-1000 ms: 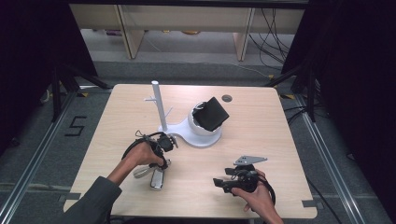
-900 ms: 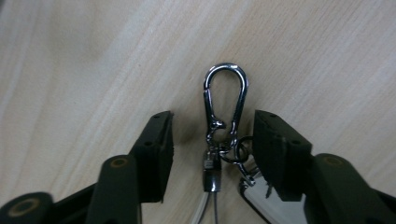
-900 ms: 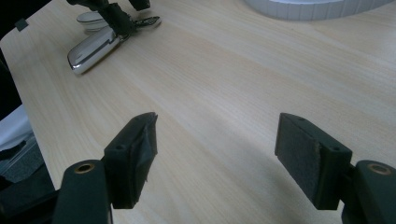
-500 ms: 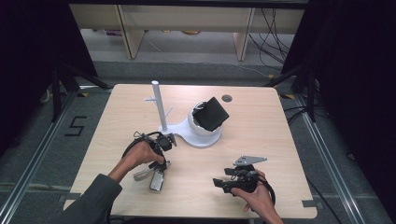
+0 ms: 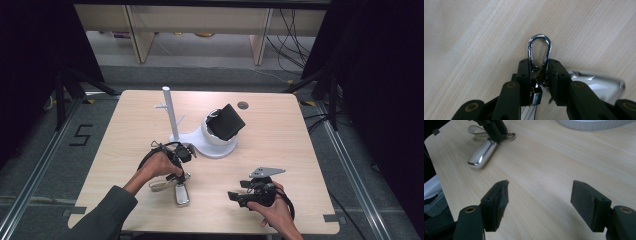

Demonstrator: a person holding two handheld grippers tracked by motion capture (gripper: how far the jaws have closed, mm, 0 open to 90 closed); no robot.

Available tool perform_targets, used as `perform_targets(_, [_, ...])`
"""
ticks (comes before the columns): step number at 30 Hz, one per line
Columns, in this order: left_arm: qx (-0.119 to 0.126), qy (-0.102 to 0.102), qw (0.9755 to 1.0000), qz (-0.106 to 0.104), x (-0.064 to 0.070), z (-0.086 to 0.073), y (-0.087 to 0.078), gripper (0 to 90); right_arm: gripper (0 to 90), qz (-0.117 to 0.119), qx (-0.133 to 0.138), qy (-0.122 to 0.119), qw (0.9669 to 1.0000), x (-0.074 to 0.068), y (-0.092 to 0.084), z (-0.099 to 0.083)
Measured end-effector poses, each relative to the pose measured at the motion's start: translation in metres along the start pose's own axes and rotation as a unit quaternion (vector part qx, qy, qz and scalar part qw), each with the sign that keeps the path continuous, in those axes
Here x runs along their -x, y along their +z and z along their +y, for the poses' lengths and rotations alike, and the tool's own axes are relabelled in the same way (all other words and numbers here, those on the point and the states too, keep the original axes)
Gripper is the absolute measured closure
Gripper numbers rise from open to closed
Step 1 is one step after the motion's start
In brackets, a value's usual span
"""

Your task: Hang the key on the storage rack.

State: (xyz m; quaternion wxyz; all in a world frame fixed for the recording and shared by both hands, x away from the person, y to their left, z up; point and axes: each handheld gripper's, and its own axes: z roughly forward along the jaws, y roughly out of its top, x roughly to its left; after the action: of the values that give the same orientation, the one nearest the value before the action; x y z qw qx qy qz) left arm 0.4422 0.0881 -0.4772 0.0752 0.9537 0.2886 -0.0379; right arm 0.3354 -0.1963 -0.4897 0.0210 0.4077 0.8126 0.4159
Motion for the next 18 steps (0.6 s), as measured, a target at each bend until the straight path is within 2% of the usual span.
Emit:
perform_targets(3, [0.002,0.010,0.9999,0.006,0.0022,0.0000,0.0001,71.9,31.3,0.001,-0.001,0.000,1.0000,0.0003,-0.0002,0.0001])
perform_targets(4, [0.002,0.017,0.9998,0.010,0.0033,-0.0002,0.0001,72.0,31.3,0.000,-0.003,0.008,1.0000,-0.0006,-0.0005,-0.0001])
perform_targets(5, [0.002,0.020,0.9998,0.009,0.0030,-0.0001,-0.0001,72.0,31.3,-0.002,-0.001,0.001,1.0000,0.0006,-0.0002,0.0001])
perform_targets(6, [0.004,0.020,0.9997,0.009,0.0031,-0.0004,0.0001,72.1,31.4,-0.001,-0.004,0.009,1.0000,-0.0009,-0.0004,-0.0001])
perform_targets(8, [0.005,0.021,0.9997,0.011,0.0034,-0.0006,0.0000,72.1,31.4,-0.001,0.000,0.000,1.0000,0.0001,0.0002,-0.0001])
perform_targets(10, [0.003,0.029,0.9994,0.017,0.0061,-0.0003,-0.0005,72.3,31.5,0.004,-0.005,0.009,0.9999,-0.0008,0.0004,-0.0001])
perform_targets(11, [0.004,0.032,0.9994,0.016,0.0062,-0.0002,-0.0009,72.5,31.5,-0.002,-0.003,0.007,1.0000,-0.0005,-0.0002,-0.0001])
perform_targets(13, [0.029,0.025,0.9992,0.014,0.0062,0.0004,-0.0067,81.9,31.7,-0.003,-0.001,0.000,1.0000,0.0008,0.0000,0.0000])
perform_targets(14, [0.028,0.031,0.9990,0.015,0.0049,0.0007,-0.0092,84.3,31.7,0.000,-0.005,0.010,0.9999,-0.0004,-0.0001,-0.0002])
perform_targets(16, [0.012,0.035,0.9991,0.018,0.0043,0.0000,-0.0067,84.2,31.7,0.000,-0.005,0.009,0.9999,-0.0004,0.0000,-0.0002])
perform_targets(17, [0.014,0.035,0.9992,0.016,0.0042,0.0000,-0.0067,83.6,31.7,-0.003,0.000,0.001,1.0000,0.0004,0.0003,-0.0002])
perform_targets(18, [0.014,0.034,0.9992,0.014,0.0039,0.0001,-0.0067,83.9,31.7,-0.001,-0.002,0.011,0.9999,-0.0011,0.0002,-0.0004])
